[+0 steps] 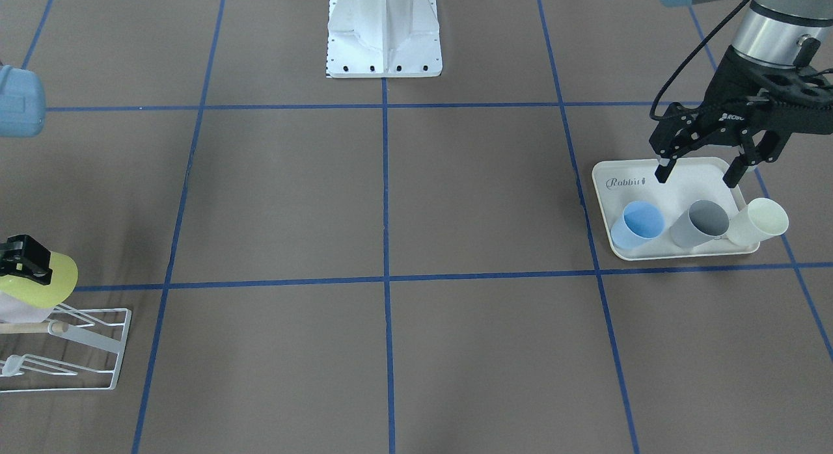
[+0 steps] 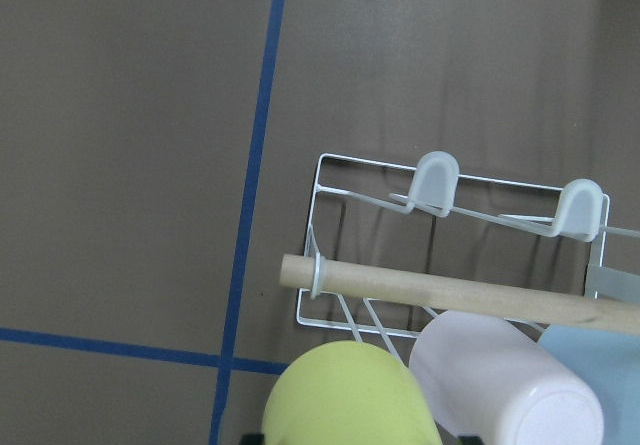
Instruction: Transfer IKEA cup to right arm and place on rack
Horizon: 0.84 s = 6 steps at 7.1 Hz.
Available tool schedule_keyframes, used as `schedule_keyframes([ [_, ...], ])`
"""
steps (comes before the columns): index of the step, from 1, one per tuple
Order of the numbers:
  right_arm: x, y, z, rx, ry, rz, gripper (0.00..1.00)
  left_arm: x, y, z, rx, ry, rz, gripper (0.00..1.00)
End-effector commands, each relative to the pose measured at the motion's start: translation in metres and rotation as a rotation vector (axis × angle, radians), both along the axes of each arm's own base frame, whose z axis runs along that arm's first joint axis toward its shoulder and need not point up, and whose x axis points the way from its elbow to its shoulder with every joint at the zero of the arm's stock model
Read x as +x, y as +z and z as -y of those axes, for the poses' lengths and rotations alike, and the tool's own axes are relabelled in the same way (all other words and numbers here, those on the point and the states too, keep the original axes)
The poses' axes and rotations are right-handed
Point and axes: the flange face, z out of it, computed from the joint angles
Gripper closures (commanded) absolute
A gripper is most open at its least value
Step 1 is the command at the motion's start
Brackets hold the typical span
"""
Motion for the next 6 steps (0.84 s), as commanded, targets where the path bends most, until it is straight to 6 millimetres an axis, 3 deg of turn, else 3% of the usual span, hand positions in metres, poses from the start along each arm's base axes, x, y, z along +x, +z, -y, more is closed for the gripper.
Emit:
schedule_keyframes([
  [1,0.0,0.001,0.001,0.002,-0.002,-0.001,0.82,0.0,0.0,0.0,0.0,-0.001,-0.001,0.0],
  [5,0.001,0.006,0.002,-0.008,0.001,-0.006,0.83,0.001,0.001,0.0,-0.001,0.001,0.0,0.0],
  [6,-0.001,0.0,0.011,-0.003,0.002,-0.005,0.83,0.001,0.001,0.0,-0.001,0.001,0.0,0.0],
])
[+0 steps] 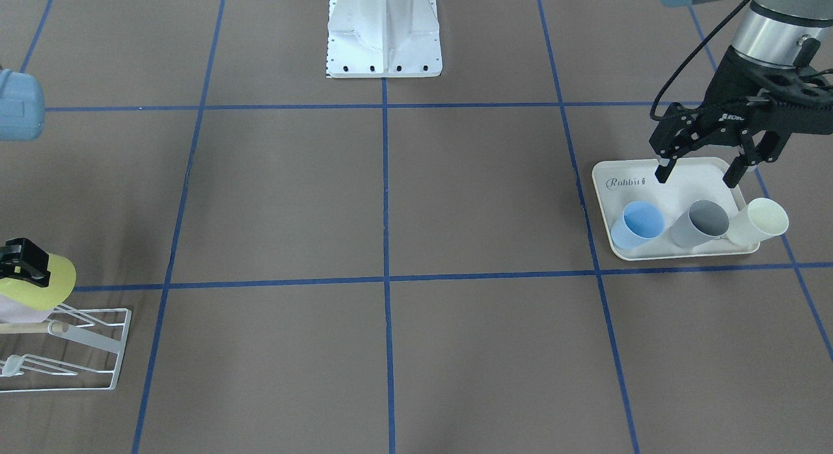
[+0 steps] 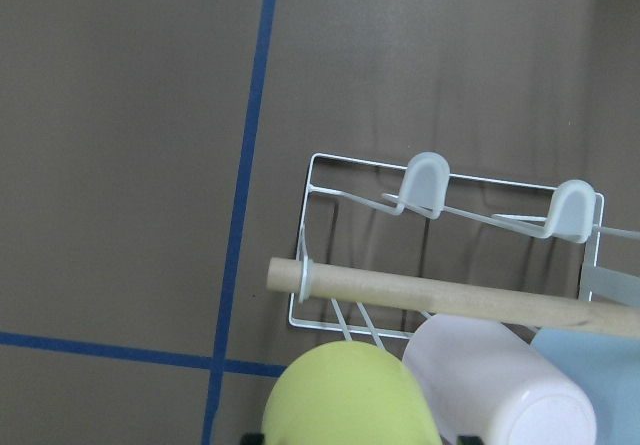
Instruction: Transfer IKEA cup to right arm and place on rack
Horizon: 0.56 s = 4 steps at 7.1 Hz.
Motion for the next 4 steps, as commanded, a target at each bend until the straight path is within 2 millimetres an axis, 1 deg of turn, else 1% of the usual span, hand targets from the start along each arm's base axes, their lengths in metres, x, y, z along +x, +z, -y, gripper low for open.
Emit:
schedule_keyframes([
  [1,-0.0016,-0.0073,0.0154,0.003,0.001,0.001,0.83,0.0003,0.0,-0.0001,0.0,0.001,0.0,0.0],
  [4,0.0009,0.0011,0.0147,-0.004,-0.003,-0.003,0.82,0.0011,-0.0022,-0.0004,0.002,0.0,-0.003,0.0],
])
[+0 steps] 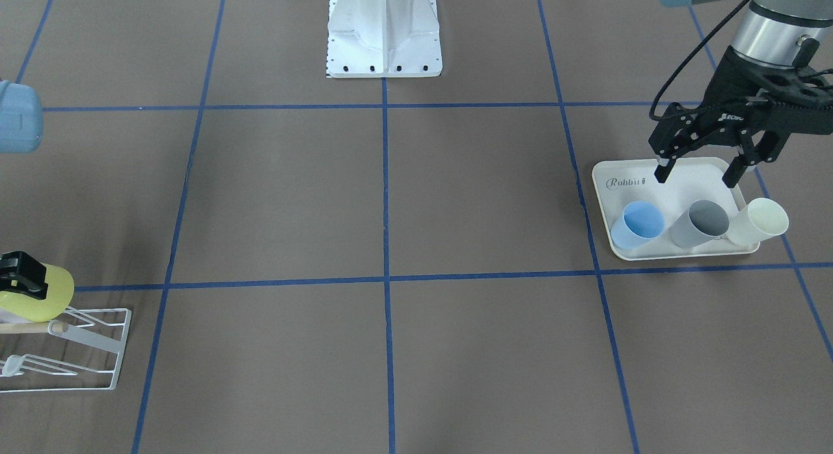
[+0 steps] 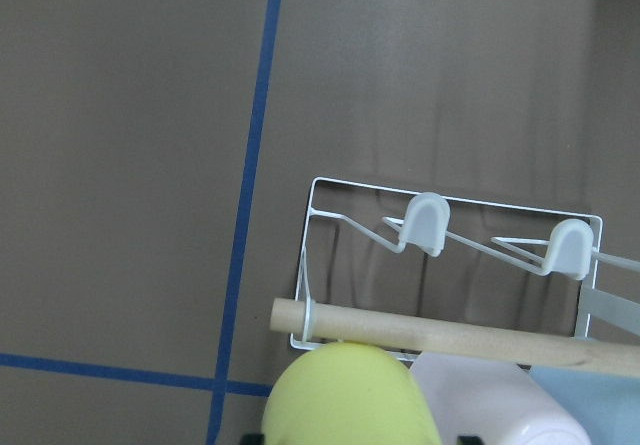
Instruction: Transfer IKEA cup to right arm and place on rack
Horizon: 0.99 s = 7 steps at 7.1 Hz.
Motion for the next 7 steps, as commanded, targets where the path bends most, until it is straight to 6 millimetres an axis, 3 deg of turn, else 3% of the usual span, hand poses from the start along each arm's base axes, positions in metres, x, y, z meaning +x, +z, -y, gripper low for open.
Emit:
schedule_keyframes([
  [1,0.0005,0.0017,-0.0002,-0.001,-0.002,0.0,0.82,0.0005,-0.0019,-0.0002,0.002,0.0,-0.002,0.0],
  [7,-0.0038,0.0096,-0.0002,-0.014,-0.009,-0.006,0.78,0.0,-0.0023,-0.0012,0.003,-0.001,-0.004,0.0],
])
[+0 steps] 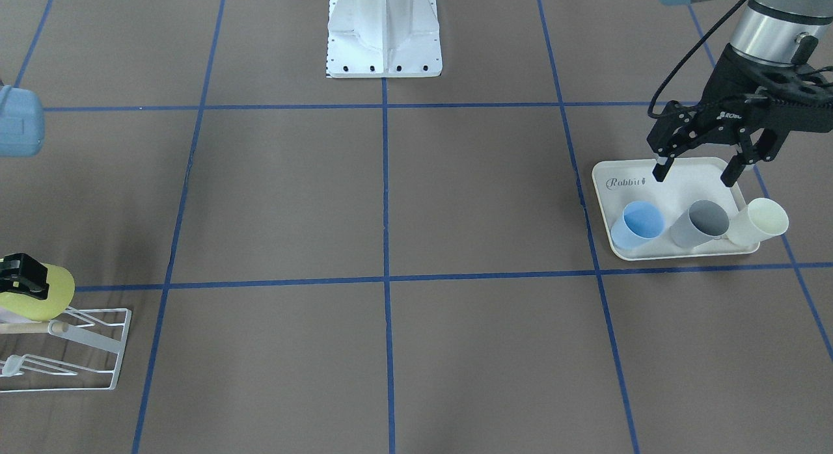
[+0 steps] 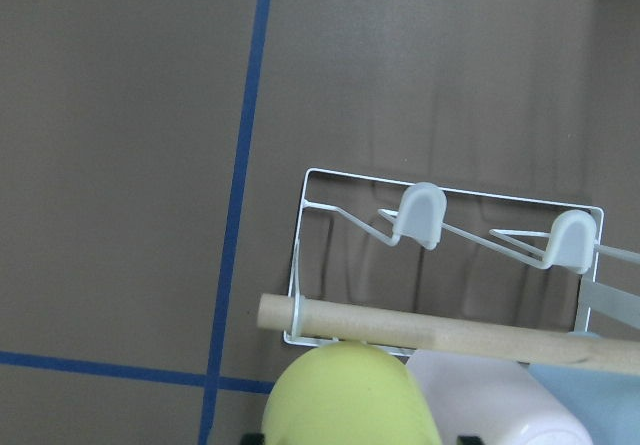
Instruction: Transfer IKEA cup to right arm and place on rack
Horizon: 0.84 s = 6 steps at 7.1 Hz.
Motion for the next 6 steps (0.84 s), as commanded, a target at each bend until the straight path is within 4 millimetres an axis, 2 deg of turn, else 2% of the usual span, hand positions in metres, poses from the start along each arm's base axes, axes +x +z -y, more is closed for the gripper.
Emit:
schedule_keyframes([
  [1,-0.001,0.005,-0.001,-0.008,-0.002,-0.004,0.77,-0.001,0.0,0.0,-0.001,-0.001,-0.001,0.0],
  [4,-0.021,0.014,-0.003,-0.026,-0.028,-0.012,0.76,0.0,-0.001,-0.001,0.0,0.0,-0.003,0.0],
  [6,-0.022,0.021,-0.002,-0.036,-0.033,-0.016,0.72,-0.001,-0.001,-0.001,0.001,0.0,-0.003,0.0],
])
